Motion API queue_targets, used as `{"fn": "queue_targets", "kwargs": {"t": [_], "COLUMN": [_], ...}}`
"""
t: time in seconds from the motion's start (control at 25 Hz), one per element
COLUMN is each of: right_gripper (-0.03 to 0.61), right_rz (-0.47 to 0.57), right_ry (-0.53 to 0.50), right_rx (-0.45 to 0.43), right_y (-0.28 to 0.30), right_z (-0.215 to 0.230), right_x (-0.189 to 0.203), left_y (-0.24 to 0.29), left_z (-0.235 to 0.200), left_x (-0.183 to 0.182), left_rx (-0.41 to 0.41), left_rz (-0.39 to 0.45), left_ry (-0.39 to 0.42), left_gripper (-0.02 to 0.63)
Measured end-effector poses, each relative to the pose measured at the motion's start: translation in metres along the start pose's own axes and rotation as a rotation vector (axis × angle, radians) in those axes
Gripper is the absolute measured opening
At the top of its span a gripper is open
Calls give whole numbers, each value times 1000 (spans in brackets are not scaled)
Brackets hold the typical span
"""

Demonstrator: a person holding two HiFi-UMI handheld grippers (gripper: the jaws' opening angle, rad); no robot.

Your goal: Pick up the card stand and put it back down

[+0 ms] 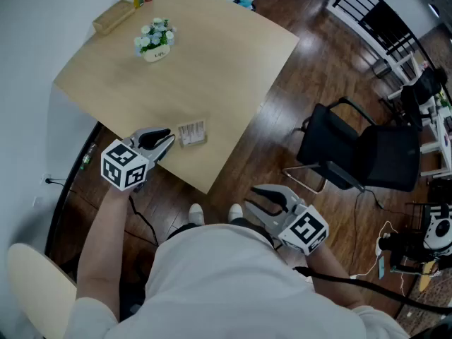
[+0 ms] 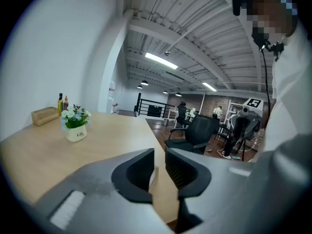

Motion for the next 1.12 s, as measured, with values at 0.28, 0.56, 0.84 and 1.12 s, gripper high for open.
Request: {"fn": "queue_targets", "kwargs": {"t": [0.28, 0.56, 0.84, 1.12], "right_gripper": [118, 118, 118, 118], "right_rz": [-17, -37, -48, -52], "right_ry": [67, 139, 152, 152], "right_rx": [78, 97, 106, 102], "right_y": [-3, -8, -10, -4], "right_z": [15, 15, 15, 9], "right_x": [10, 23, 26, 29], "left_y": [45, 72, 81, 80], "left_z": [-39, -49, -49, -47], "left_x": [1, 12, 19, 22], "left_rx": [31, 79, 87, 110], "left_rz": [-108, -171, -181, -182], "left_ry": [15, -12, -14, 9], "left_gripper": [92, 97, 41, 18]}}
Point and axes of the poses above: the fingertips, and each gripper's own axes: y forward along the fingers, z to its right, x out of its underside, the point moved 8 cm from there along -y, backward along the fingers, and after that the axes turned 13 degrees about -y, right-handed, at the moved point
